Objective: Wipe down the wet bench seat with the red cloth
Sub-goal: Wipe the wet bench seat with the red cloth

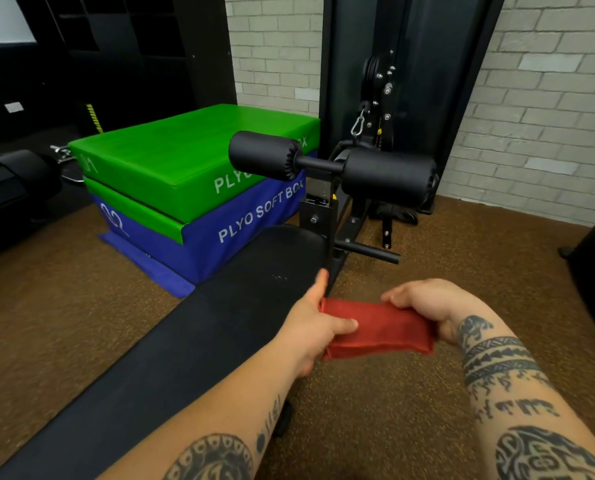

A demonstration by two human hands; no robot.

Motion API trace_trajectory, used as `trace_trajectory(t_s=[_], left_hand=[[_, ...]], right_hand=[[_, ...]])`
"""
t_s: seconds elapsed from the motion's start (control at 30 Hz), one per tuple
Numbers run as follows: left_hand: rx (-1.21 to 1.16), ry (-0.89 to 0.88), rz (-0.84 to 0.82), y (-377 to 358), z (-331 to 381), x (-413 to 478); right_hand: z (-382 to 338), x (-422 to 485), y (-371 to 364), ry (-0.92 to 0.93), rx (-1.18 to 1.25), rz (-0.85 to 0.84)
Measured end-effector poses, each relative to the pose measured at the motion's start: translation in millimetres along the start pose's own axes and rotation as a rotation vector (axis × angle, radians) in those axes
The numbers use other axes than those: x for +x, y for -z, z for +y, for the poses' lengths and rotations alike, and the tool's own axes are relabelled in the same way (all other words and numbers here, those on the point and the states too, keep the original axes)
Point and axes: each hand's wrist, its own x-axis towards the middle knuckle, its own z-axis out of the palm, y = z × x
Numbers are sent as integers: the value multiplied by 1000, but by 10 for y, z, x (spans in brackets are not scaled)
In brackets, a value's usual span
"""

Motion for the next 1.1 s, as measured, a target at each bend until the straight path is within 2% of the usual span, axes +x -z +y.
trace_trajectory(t_s=[0.1,0.2,0.27,0.33,0.4,0.43,0.5,0.57,0.6,0.67,0.73,0.8,0.83,0.93,0.97,1.03,1.1], left_hand=[[420,-2,-8,-9,-85,-5],[646,-18,21,22,-54,-6],[777,-77,61,62,30,-13],[814,-115,68,104,110,-8],[812,-163,69,146,224,-15],[768,-188,87,169,287,-24],[512,-216,141,215,377,-32],[227,-175,172,237,396,-14],[159,-163,208,235,389,4],[75,-133,308,203,352,55],[-41,-86,383,157,348,103],[-206,-24,348,108,387,138],[-305,11,298,89,412,152],[-541,35,132,96,487,168],[-586,24,71,144,498,168],[-609,6,-16,304,520,181],[-488,-2,-37,523,541,198]], right_hand=[[45,-12,-3,38,-267,-19],[49,-28,56,27,-360,-166],[59,-17,83,-9,-507,-254],[56,-1,77,17,-521,-224],[13,-25,63,118,-433,-112],[-25,-44,60,188,-355,-69],[-83,-48,31,300,-111,-59],[-126,-1,-82,294,207,-116],[-170,16,-174,281,351,-138],[-272,35,-403,293,500,-30],[-362,44,-627,396,331,209],[-414,-6,-817,488,19,365],[-427,-6,-882,505,-69,338],[-420,3,-968,542,-104,47],[-412,24,-977,580,-131,0],[-413,90,-976,683,-147,56],[-420,173,-993,723,-53,198]])
